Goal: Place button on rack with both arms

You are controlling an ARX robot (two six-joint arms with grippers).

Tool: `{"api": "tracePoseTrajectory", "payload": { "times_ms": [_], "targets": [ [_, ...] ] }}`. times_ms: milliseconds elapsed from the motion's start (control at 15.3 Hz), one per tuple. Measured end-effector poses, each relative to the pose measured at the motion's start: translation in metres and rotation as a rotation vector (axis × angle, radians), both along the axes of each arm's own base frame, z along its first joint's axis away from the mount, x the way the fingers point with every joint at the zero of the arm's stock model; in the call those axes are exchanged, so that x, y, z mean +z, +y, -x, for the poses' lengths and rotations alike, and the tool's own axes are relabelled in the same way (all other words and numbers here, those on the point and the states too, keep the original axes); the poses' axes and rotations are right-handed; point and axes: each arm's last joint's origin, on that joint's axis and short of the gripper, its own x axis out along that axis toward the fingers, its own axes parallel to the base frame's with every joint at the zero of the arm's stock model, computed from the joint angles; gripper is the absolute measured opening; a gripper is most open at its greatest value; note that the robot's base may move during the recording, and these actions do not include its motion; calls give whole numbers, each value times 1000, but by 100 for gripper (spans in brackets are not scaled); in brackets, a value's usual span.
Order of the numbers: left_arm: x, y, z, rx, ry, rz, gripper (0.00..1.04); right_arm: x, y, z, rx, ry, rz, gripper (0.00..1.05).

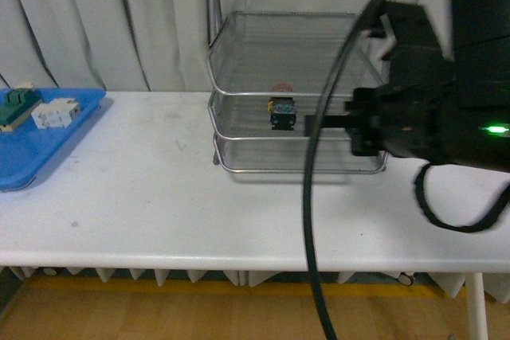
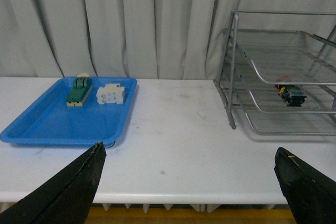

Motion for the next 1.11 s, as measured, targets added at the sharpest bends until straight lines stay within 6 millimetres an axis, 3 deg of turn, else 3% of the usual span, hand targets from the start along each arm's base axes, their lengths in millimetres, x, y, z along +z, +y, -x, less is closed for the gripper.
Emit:
{"api": "tracePoseTrajectory", "payload": {
  "times_ms": [65, 196, 261, 392, 523, 654, 784, 915, 1111],
  "targets": [
    [0, 0, 0, 0, 0, 0, 98, 8, -19, 25, -33, -40, -24, 2],
    [0, 0, 0, 0, 0, 0, 98, 0, -67, 91, -186, -111, -30, 2],
    [0, 0, 0, 0, 0, 0, 98, -10, -71, 105, -241, -240, 11, 1],
    [0, 0, 0, 5, 3, 0, 98, -14, -82, 129, -274, -375, 75, 2],
    [0, 0, 0, 1, 1, 0, 98, 7, -94, 144, -302, -475, 72, 2],
    [0, 0, 0, 1, 0, 0, 98, 1, -100, 163, -282, -387, 106, 2],
    [0, 0, 0, 1, 0, 0, 98, 19, -106, 177, -290, -471, 86, 2],
    [0, 0, 0, 1, 0, 0, 98, 11, -117, 190, -287, -425, 94, 2],
    [0, 0, 0, 1, 0, 0, 98, 15, -119, 207, -293, -448, 92, 2]
  ]
}}
